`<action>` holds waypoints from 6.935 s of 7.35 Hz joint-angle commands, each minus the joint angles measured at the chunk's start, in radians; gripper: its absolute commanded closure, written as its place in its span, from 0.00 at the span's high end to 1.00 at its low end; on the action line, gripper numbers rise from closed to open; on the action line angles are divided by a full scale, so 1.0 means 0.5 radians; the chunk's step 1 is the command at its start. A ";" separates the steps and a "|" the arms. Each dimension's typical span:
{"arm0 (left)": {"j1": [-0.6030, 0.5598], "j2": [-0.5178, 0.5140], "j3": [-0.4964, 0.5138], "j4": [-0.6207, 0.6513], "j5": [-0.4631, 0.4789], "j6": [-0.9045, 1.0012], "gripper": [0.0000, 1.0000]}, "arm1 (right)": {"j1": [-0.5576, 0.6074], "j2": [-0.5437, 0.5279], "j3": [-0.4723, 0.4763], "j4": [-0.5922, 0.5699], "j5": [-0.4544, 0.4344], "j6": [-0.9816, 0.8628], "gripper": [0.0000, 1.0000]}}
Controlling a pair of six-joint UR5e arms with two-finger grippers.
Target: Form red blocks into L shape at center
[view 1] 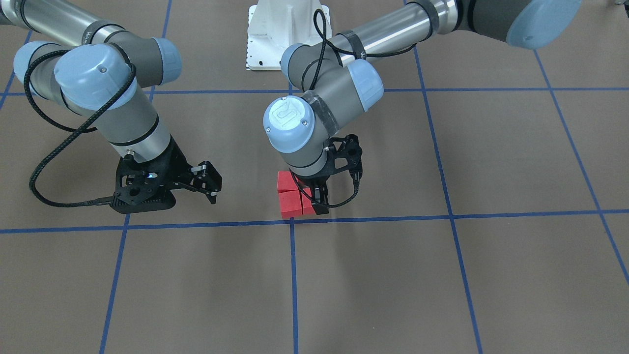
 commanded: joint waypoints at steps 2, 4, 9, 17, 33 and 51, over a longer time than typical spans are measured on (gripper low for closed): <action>-0.218 0.309 -0.317 -0.019 0.002 1.204 1.00 | 0.337 -0.017 -0.073 -0.287 0.110 -0.539 0.99; -0.328 0.679 -0.433 -0.489 -0.010 1.823 1.00 | 0.622 -0.148 -0.135 -0.340 0.355 -0.883 0.99; -1.038 1.676 -0.716 -1.013 -0.524 3.624 1.00 | 1.233 -0.688 -0.163 -0.386 0.574 -1.943 0.99; -1.605 2.123 -0.514 -1.234 -0.630 4.467 1.00 | 1.480 -1.100 -0.137 -0.344 0.521 -2.201 0.99; -1.709 2.277 -0.664 -1.019 -0.786 4.488 1.00 | 1.348 -1.281 -0.037 0.129 0.752 -1.752 0.99; -1.706 2.243 -0.731 -0.977 -0.777 4.485 1.00 | 1.311 -1.349 0.089 -0.046 0.595 -1.768 0.99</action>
